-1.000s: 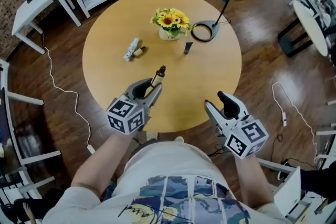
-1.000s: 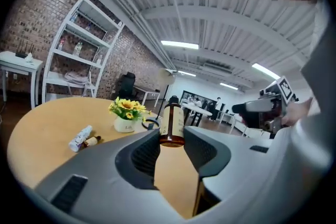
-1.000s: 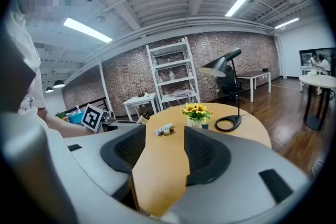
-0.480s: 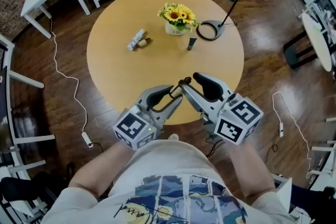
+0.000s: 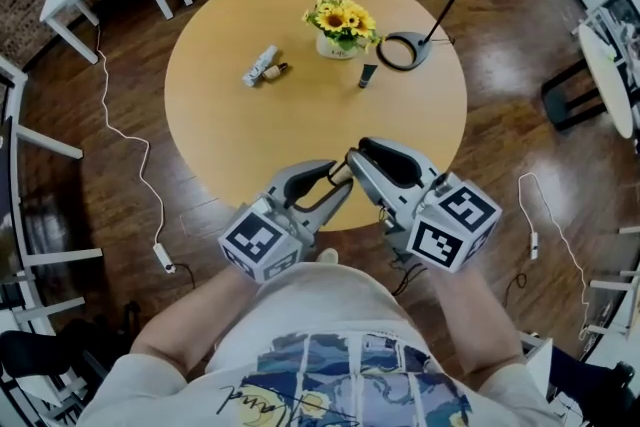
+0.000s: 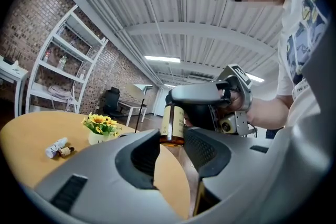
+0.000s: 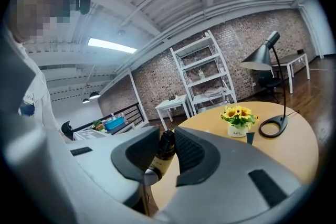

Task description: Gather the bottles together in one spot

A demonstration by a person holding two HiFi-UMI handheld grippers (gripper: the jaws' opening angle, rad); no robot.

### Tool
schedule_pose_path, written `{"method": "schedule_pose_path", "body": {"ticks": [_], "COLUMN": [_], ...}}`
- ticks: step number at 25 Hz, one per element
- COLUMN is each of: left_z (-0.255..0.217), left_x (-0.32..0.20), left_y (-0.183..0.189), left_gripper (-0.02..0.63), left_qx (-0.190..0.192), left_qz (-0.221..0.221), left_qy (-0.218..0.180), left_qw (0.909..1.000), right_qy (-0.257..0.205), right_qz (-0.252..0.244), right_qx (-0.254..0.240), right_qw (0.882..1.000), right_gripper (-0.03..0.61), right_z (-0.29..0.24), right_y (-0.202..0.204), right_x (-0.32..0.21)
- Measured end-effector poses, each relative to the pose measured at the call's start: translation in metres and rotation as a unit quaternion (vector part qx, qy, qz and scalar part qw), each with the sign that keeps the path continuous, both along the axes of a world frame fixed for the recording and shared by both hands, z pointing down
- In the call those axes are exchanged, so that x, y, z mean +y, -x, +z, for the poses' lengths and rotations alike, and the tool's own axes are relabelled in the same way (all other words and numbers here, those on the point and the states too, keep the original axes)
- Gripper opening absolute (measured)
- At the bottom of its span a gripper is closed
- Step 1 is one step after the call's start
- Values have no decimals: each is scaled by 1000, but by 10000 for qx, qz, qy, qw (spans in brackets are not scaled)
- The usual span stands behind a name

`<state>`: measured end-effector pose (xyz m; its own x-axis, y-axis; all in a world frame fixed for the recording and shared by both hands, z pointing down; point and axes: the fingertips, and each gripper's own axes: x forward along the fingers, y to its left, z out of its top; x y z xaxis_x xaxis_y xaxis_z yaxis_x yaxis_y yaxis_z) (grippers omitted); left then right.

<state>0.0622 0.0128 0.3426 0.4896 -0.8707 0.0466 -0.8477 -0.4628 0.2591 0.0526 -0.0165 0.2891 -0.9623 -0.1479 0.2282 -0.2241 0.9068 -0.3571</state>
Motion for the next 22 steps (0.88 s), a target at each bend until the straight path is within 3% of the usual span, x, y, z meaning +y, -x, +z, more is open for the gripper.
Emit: {"method": "schedule_pose_path", "body": {"ticks": [10,22], "left_z": [32,81], "left_x": [-15,0], "left_y": [35,124], "left_gripper": [144,144], "left_qx": [-652,-758], "left_qz": [-5,-197], "left_qy": [490,1428], "left_qw": [9967,9866], "right_qy": [-407,-970], "right_qz": [219,1069], "right_qx": [460,1139], "right_qw": [9979,9830], "right_gripper": [80,80], "right_z": [19,72], "right_y": [28,76], "right_x": [-24,-105]}}
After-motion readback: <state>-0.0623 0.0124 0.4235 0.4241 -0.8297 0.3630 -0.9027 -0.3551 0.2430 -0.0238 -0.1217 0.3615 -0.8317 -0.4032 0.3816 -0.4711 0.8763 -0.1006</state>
